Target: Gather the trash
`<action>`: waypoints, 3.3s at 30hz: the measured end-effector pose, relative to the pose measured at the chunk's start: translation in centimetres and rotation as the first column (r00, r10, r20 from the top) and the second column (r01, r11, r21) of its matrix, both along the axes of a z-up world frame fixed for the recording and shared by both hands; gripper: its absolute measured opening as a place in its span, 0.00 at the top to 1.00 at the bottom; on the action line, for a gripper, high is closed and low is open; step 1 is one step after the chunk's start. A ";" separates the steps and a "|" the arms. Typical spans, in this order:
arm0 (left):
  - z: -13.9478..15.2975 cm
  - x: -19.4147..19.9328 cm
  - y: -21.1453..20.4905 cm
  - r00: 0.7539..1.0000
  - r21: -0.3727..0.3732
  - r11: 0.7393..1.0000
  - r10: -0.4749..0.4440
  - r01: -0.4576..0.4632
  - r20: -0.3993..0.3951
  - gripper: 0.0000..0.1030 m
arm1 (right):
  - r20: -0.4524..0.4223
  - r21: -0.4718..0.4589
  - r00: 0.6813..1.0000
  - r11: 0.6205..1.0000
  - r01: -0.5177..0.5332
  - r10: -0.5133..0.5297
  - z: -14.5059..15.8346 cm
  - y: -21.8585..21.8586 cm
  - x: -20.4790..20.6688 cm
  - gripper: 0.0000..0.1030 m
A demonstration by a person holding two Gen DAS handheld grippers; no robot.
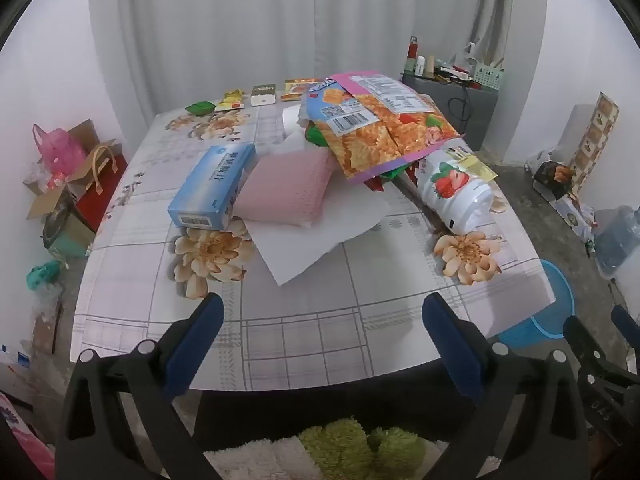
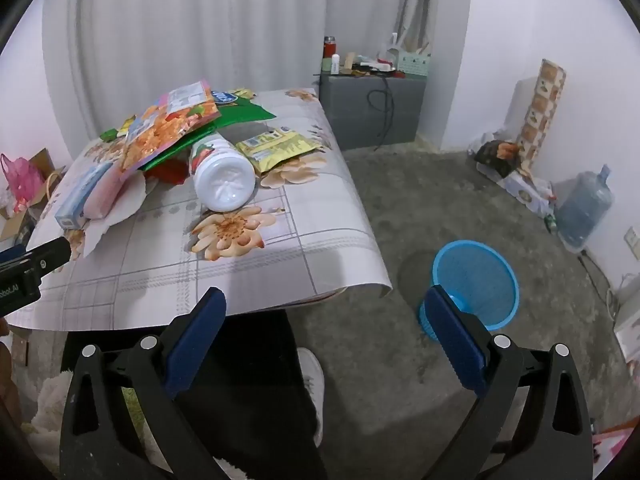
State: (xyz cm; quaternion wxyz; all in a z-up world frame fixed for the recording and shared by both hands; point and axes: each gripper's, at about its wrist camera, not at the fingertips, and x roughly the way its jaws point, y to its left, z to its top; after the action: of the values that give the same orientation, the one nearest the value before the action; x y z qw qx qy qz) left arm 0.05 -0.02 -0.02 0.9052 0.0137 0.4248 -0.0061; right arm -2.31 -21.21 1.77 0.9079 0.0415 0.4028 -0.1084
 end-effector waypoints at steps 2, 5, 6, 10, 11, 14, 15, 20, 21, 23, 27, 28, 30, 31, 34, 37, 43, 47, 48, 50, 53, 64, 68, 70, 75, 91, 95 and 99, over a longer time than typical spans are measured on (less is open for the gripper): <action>0.1 0.0 -0.1 1.000 0.003 1.000 0.000 0.000 0.005 0.05 | -0.002 0.001 1.000 1.000 -0.002 0.002 0.0 0.1 0.0 0.08; 0.1 0.1 -0.3 1.000 0.006 1.000 0.000 0.000 0.010 0.05 | 0.000 0.009 1.000 1.000 -0.003 0.003 0.1 0.1 0.0 0.08; 0.0 0.1 -0.4 1.000 0.007 1.000 0.000 0.000 0.010 0.06 | -0.002 0.012 1.000 1.000 0.003 -0.003 0.0 0.1 0.0 0.08; 0.4 -0.3 -0.2 1.000 -0.010 1.000 0.002 -0.002 0.010 0.05 | -0.004 0.011 1.000 1.000 0.004 -0.004 0.1 0.1 0.0 0.08; 0.4 -0.3 -0.3 1.000 -0.010 1.000 0.004 -0.004 0.009 0.06 | -0.006 0.010 1.000 1.000 0.004 -0.004 0.2 0.2 0.0 0.08; 0.0 0.1 0.2 1.000 -0.022 1.000 0.009 -0.009 0.001 0.06 | -0.006 0.005 1.000 1.000 0.004 -0.004 0.2 -0.1 -0.2 0.08; -0.1 0.0 0.3 1.000 -0.023 1.000 0.011 -0.011 0.000 0.06 | -0.006 0.004 1.000 1.000 0.004 -0.003 0.2 -0.1 -0.2 0.08; -0.2 0.2 0.5 1.000 -0.026 0.999 0.019 -0.019 -0.009 0.06 | -0.008 0.001 1.000 1.000 0.001 -0.001 0.0 -0.1 0.0 0.08; -0.3 0.2 0.5 1.000 -0.025 0.999 0.021 -0.021 -0.010 0.06 | -0.008 0.000 1.000 1.000 0.003 -0.003 -0.1 -0.1 0.0 0.08; -0.3 0.2 0.5 1.000 -0.024 0.999 0.023 -0.023 -0.011 0.06 | -0.007 -0.001 1.000 1.000 -0.001 0.001 -0.1 -0.1 0.0 0.08; -0.3 0.2 0.6 1.000 -0.023 0.999 0.026 -0.026 -0.014 0.06 | -0.009 -0.004 1.000 1.000 0.000 0.000 0.0 0.0 0.0 0.08; -0.3 0.2 0.7 1.000 -0.023 0.999 0.027 -0.027 -0.014 0.05 | -0.008 -0.003 1.000 1.000 0.001 -0.001 0.0 0.0 0.0 0.08; -0.3 0.2 0.7 1.000 -0.023 0.999 0.026 -0.026 -0.014 0.06 | -0.009 -0.004 1.000 1.000 0.000 0.000 0.0 0.0 0.0 0.08; -0.3 0.2 0.7 1.000 -0.023 0.999 0.026 -0.026 -0.014 0.06 | -0.010 -0.006 1.000 1.000 -0.001 0.001 0.0 0.0 0.1 0.08; -0.3 0.2 0.7 1.000 -0.023 0.999 0.024 -0.025 -0.015 0.06 | -0.010 -0.005 1.000 1.000 -0.001 0.001 -0.1 0.0 0.1 0.08; -0.4 0.2 0.7 1.000 -0.023 0.999 0.025 -0.025 -0.015 0.06 | -0.011 -0.006 1.000 1.000 -0.001 0.001 -0.1 0.0 0.2 0.08; -0.4 0.1 0.7 1.000 -0.023 0.999 0.025 -0.025 -0.015 0.06 | -0.009 -0.006 1.000 1.000 -0.002 0.002 -0.2 0.1 -0.1 0.08; -0.4 0.2 0.7 1.000 -0.022 0.999 0.025 -0.025 -0.016 0.06 | -0.009 -0.007 1.000 1.000 -0.002 0.002 -0.2 0.1 -0.1 0.08; -0.4 0.1 0.7 1.000 -0.022 0.999 0.025 -0.025 -0.015 0.06 | -0.010 -0.007 1.000 1.000 -0.002 0.002 -0.2 0.1 -0.1 0.08; -0.4 0.2 0.8 1.000 -0.022 0.999 0.024 -0.025 -0.017 0.05 | -0.011 -0.006 1.000 1.000 -0.003 0.003 -0.1 0.0 -0.1 0.08; -0.5 0.1 0.9 1.000 -0.021 0.999 0.026 -0.026 -0.017 0.05 | -0.011 -0.006 1.000 1.000 -0.003 0.003 -0.2 0.1 -0.1 0.08; -0.6 0.0 1.3 0.999 -0.020 0.999 0.027 -0.027 -0.019 0.06 | -0.011 -0.008 1.000 1.000 -0.006 0.006 -0.2 0.2 -0.2 0.08; -0.6 -0.1 1.4 0.999 -0.020 0.999 0.027 -0.027 -0.020 0.05 | -0.011 -0.007 1.000 1.000 -0.005 0.005 -0.2 0.2 -0.2 0.08; -0.6 -0.1 1.5 0.999 -0.020 0.999 0.026 -0.027 -0.020 0.06 | -0.011 -0.008 1.000 1.000 -0.006 0.006 -0.2 0.2 -0.2 0.08; -0.7 -0.2 1.9 0.999 -0.018 0.999 0.027 -0.027 -0.024 0.06 | -0.013 -0.008 1.000 1.000 -0.009 0.009 -0.2 0.3 -0.3 0.08; -0.6 -0.2 2.0 0.999 0.001 0.999 0.036 -0.036 -0.036 0.06 | -0.019 -0.003 1.000 1.000 -0.011 0.011 -0.8 1.0 0.0 0.08; -0.6 -0.2 2.0 0.999 0.001 0.999 0.035 -0.035 -0.036 0.06 | -0.019 -0.002 1.000 1.000 -0.011 0.011 -0.9 1.1 0.1 0.08; -0.6 -0.2 2.0 0.999 0.001 0.999 0.034 -0.034 -0.037 0.06 | -0.019 -0.001 1.000 1.000 -0.011 0.011 -0.9 0.9 0.1 0.08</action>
State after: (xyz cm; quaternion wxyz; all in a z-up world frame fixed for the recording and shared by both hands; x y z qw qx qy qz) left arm -0.13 2.00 -0.61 0.8970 0.0066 0.4418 0.0092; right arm -2.20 -20.26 0.85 0.9045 0.0378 0.4118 -0.1039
